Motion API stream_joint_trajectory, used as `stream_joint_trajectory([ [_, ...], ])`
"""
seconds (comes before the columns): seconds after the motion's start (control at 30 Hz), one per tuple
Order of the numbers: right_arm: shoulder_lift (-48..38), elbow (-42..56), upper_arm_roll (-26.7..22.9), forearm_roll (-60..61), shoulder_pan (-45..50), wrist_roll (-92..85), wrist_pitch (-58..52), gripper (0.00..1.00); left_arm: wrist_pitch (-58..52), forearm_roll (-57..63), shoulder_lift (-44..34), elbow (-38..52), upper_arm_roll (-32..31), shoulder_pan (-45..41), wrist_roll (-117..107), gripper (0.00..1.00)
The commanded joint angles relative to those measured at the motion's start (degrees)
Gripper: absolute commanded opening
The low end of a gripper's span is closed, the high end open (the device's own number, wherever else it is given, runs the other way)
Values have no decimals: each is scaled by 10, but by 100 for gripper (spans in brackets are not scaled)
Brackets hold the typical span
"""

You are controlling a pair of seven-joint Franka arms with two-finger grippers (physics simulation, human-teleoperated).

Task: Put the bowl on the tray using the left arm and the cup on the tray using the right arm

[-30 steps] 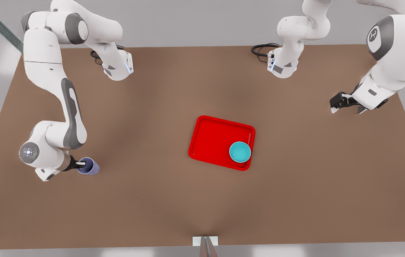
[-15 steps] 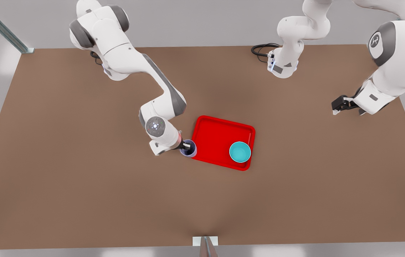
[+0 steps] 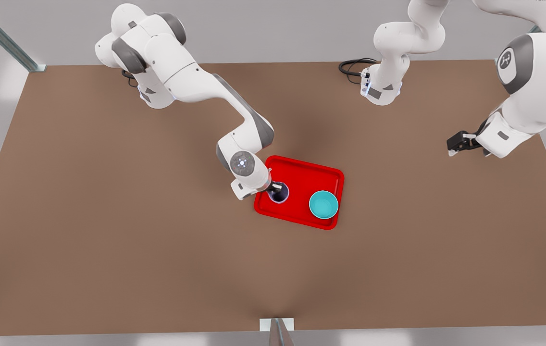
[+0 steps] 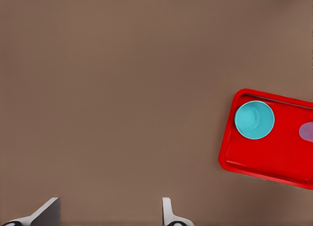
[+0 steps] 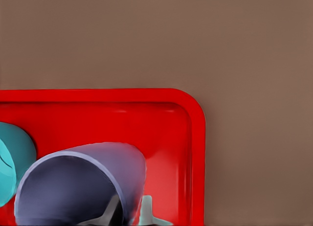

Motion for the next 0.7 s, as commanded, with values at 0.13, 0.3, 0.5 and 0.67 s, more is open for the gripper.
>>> stream_joint_trajectory([
  [0.13, 0, 0, 0, 0, 0, 5, 0, 68, 0, 0, 4, 0, 0, 0, -1, 100],
  [0.3, -6, 8, -1, -2, -2, -3, -10, 74, 0, 0, 4, 0, 0, 1, -1, 100],
  [0.5, -88, 88, -28, -124, -182, -274, -265, 100, -1, 2, -2, 3, 0, 1, 0, 100],
  [0.67, -265, 22, 15, -155, -389, -415, -320, 100, 0, 3, -4, 3, 0, 1, 0, 100],
])
